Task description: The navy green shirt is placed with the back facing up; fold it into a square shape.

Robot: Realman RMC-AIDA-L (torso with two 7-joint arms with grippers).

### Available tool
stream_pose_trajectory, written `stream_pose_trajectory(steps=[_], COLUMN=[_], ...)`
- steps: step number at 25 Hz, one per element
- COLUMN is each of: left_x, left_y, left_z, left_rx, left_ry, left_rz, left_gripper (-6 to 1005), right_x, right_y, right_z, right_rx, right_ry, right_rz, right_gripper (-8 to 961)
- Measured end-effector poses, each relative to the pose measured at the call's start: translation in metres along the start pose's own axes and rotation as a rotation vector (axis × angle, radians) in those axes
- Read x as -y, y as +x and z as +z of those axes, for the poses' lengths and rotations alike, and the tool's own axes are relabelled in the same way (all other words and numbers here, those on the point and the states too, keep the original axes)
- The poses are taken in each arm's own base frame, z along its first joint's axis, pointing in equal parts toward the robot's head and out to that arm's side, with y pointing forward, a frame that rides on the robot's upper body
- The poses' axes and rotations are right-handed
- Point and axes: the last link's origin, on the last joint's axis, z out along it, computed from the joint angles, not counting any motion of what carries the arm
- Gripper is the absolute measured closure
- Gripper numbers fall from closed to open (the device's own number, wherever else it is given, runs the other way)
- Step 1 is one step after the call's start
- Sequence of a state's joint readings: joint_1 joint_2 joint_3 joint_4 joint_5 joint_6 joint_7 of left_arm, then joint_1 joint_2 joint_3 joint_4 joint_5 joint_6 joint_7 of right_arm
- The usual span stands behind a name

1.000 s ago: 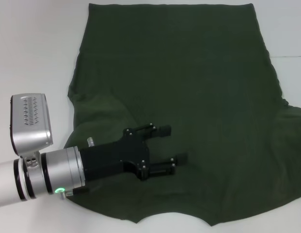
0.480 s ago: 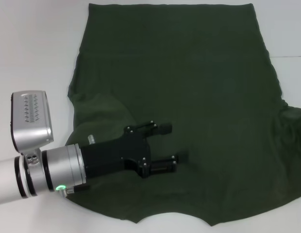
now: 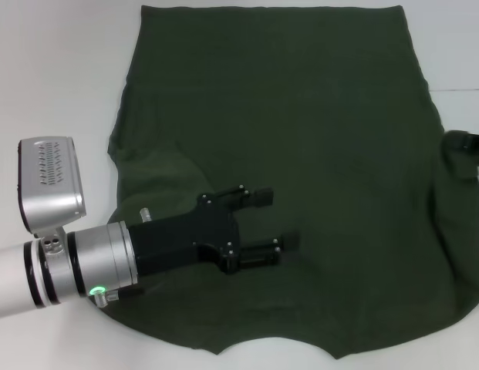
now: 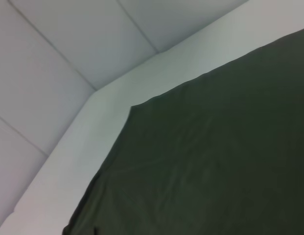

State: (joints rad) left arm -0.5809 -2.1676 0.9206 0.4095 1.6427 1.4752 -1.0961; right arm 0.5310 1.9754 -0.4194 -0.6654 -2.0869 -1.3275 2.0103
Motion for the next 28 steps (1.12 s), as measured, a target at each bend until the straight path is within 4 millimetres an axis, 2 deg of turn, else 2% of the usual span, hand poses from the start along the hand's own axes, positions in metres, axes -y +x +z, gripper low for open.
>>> stream_pose_trajectory(steps=[6,10,13,15,20,28], left_x=[0.002,0.004,0.005,0.005,0.007,0.008], left_y=[0.0,0.001,0.001,0.002,0.002,0.002], left_z=[0.0,0.0,-0.001,-0.001,-0.002,-0.001], left_rx=[0.001,-0.002,-0.001,-0.003,-0.004,-0.003], left_ry=[0.008,0.022,0.026,0.03,0.042,0.045], left_rz=[-0.009,-0.011,-0.013,-0.013,-0.013,-0.013], left_gripper=[181,181,181,181,182,182], right_x=[-0.023,-0.045,-0.054,-0.06,-0.061,-0.041], right_y=[0.004,0.016,0.02,0.022,0.022,0.022], right_z=[0.039,0.07,0.076,0.079,0.077,0.053], right_rx=[-0.051,-0.112,-0.135,-0.149,-0.161,-0.147], right_ry=[-0.023,-0.056,-0.09,-0.117,-0.135,-0.097], right_rz=[-0.047,-0.105,-0.135,-0.146,-0.137,-0.105], right_gripper=[892,888,885,883,656,479])
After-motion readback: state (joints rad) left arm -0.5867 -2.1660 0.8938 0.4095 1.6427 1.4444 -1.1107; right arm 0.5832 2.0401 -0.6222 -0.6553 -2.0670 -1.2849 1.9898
